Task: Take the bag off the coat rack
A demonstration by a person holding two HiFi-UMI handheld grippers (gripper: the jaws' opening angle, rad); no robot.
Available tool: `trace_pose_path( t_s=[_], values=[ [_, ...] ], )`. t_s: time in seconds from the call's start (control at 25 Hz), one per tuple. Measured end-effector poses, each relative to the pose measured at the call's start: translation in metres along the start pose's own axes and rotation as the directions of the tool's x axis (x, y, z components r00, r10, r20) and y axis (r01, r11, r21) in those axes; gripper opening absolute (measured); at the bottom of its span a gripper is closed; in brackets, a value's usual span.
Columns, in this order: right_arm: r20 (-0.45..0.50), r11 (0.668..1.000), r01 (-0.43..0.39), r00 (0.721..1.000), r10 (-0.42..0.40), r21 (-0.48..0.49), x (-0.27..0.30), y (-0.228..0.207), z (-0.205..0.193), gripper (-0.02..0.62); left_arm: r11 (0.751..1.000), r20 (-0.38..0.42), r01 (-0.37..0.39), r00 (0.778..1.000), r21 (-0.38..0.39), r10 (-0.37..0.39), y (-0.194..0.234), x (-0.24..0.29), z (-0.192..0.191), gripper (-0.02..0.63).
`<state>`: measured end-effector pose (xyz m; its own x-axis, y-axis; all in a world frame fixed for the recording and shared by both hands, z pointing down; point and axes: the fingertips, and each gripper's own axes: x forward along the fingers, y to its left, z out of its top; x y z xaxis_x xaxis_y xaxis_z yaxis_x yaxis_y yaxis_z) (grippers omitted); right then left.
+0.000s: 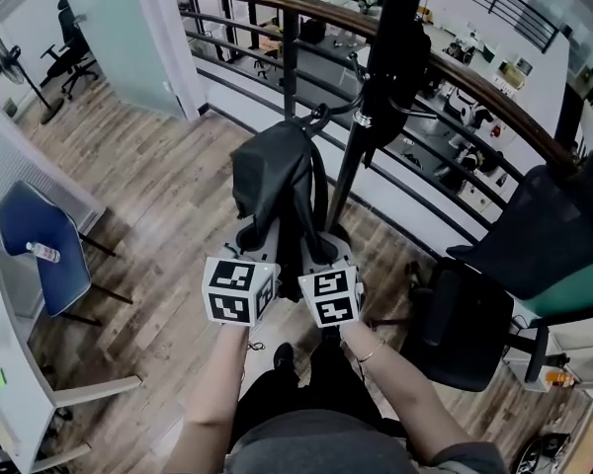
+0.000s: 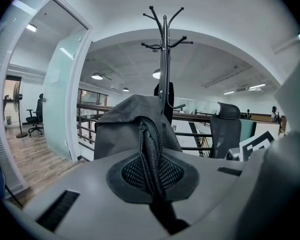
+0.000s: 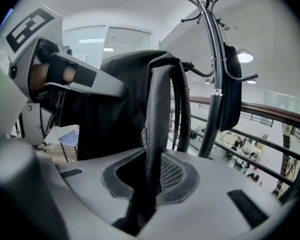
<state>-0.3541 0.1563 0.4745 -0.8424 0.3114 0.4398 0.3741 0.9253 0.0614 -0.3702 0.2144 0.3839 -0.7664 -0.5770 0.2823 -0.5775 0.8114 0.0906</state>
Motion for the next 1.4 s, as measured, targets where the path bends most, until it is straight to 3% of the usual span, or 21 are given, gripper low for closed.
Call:
trace_pose_path(
  t_s=[0.6, 1.4],
  values=[
    [0.0, 1.0, 0.026, 1.0, -0.026, 0.008, -0.007, 0.015, 0.007, 0.053, 1.0, 0.013, 0.024, 1.0, 0.007, -0.024, 0.007, -0.015, 0.005, 0.026],
    [0.057, 0.998, 0.054, 0.997, -0.056, 0.033, -0.042, 0.058, 0.029, 0.053, 0.996, 0.068, 0.085, 0.994, 0.029, -0.087, 0.006, -0.072, 0.023, 0.026]
  ],
)
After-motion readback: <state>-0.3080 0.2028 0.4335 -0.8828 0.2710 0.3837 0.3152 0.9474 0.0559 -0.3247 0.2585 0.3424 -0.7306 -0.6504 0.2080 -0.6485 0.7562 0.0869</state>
